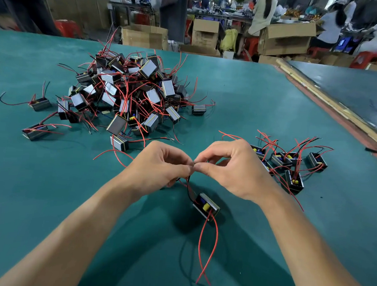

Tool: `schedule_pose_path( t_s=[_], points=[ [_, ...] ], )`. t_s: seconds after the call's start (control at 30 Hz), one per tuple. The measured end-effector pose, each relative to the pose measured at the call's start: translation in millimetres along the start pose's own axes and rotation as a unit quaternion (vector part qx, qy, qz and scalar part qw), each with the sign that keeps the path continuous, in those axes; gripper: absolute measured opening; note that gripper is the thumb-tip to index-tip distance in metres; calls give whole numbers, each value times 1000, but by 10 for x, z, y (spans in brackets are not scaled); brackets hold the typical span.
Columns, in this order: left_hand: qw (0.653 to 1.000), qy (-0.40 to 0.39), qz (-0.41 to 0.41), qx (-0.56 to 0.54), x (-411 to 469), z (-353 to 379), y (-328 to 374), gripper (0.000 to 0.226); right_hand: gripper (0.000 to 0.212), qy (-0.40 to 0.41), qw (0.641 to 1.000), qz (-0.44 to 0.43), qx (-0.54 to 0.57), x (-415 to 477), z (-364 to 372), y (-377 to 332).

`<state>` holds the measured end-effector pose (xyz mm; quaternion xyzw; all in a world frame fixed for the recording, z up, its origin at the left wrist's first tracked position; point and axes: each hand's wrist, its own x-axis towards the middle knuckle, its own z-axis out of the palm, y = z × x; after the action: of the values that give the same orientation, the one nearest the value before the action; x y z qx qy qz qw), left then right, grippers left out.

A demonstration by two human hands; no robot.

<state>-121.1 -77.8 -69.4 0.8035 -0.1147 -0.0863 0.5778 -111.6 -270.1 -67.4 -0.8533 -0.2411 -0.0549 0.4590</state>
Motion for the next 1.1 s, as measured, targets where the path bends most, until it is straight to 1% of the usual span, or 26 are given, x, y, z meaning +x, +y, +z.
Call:
schedule_pose_path(
  t_s=[0.1,0.17,0.23,0.3,0.37,0.43,0.47,0.5,0.57,0.63,0.67,0.8,0.97,1.1],
  points=[
    [1000,0,10,12,-13,-7,-13,7,13,-18,1000,13,-2,-2,-10,-4],
    [1000,1,18,23,-18,-2,-16,8,17,-33,999,33,-4,-7,-11,-10],
    [999,5,22,29,-19,2,-21,9,21,-53,996,68,5,-9,-8,-23],
    [999,7,24,32,-21,14,-22,10,24,-72,990,111,41,-1,5,-25],
    [999,5,24,36,-26,36,-24,9,24,-87,978,167,92,9,23,-24],
    [999,7,24,41,-24,55,-27,10,23,-85,969,202,110,18,45,-27],
    [999,11,23,41,-20,60,-30,11,21,-70,973,193,104,19,56,-21],
    [999,15,21,36,-13,60,-32,12,18,-48,981,164,89,20,63,-15],
    [1000,18,14,18,-1,58,-33,13,17,-14,995,80,64,11,56,-15],
    [1000,17,5,5,2,53,-30,13,21,-8,999,18,34,0,45,-3],
    [1000,15,2,1,5,52,-30,12,21,-7,1000,6,20,-3,44,6],
    [1000,17,-4,0,4,53,-21,15,16,-4,1000,13,-13,5,27,61],
    [1000,17,2,9,0,47,-7,18,19,-14,999,7,-40,-6,6,33],
    [999,19,20,32,-9,61,-5,19,14,-31,997,41,-55,-6,11,34]
  ],
)
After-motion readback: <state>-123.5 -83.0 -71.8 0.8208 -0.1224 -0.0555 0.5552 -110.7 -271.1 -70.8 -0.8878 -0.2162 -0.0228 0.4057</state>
